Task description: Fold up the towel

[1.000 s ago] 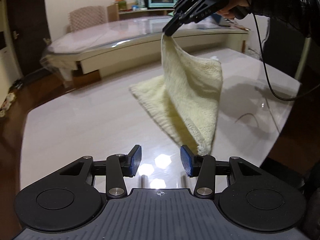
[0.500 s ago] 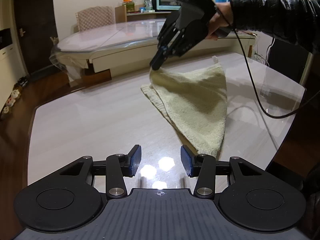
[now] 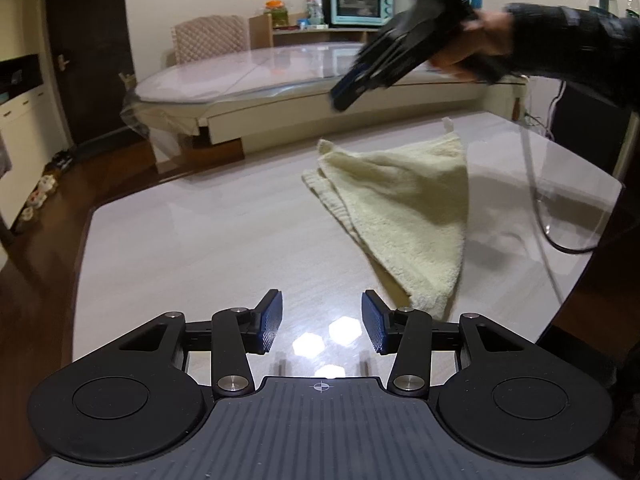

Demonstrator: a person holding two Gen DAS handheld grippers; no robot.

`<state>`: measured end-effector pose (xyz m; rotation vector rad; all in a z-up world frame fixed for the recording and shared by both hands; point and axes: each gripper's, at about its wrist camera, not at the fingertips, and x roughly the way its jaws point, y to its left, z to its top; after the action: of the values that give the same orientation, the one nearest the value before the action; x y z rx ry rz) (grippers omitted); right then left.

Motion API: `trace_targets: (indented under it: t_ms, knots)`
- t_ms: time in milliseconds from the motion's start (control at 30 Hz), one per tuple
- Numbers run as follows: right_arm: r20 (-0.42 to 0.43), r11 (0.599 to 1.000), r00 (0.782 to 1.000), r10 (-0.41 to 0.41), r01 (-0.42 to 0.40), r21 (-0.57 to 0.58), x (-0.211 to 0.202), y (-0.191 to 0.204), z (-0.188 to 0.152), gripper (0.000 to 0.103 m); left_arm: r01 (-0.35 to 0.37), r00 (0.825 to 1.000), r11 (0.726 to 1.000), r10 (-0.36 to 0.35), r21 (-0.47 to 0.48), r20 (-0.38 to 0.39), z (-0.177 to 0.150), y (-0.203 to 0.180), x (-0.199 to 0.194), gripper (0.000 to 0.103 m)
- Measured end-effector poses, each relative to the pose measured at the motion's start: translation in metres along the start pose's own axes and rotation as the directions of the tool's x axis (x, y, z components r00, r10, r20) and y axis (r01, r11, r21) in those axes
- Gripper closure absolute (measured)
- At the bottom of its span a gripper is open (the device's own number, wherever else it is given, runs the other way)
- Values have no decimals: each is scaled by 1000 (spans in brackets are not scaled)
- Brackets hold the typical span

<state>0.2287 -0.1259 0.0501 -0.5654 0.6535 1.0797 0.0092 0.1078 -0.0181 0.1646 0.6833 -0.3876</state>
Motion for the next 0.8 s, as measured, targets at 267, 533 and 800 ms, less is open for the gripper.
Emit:
trace_targets:
  t_ms: [267, 533, 800]
  knots:
    - [-41, 961, 984, 172, -177, -211, -16, 114, -23, 78, 30, 999, 999, -30, 16, 15, -8, -6, -9, 54]
    - [-152, 796, 980, 131, -195, -573, 5, 177, -20, 77, 9, 999, 1000, -9, -3, 46, -20, -7, -27, 50]
    - [-296, 748, 943, 151, -305, -589, 38, 178, -18, 80, 17, 998, 1000, -16, -19, 61, -28, -4, -30, 48]
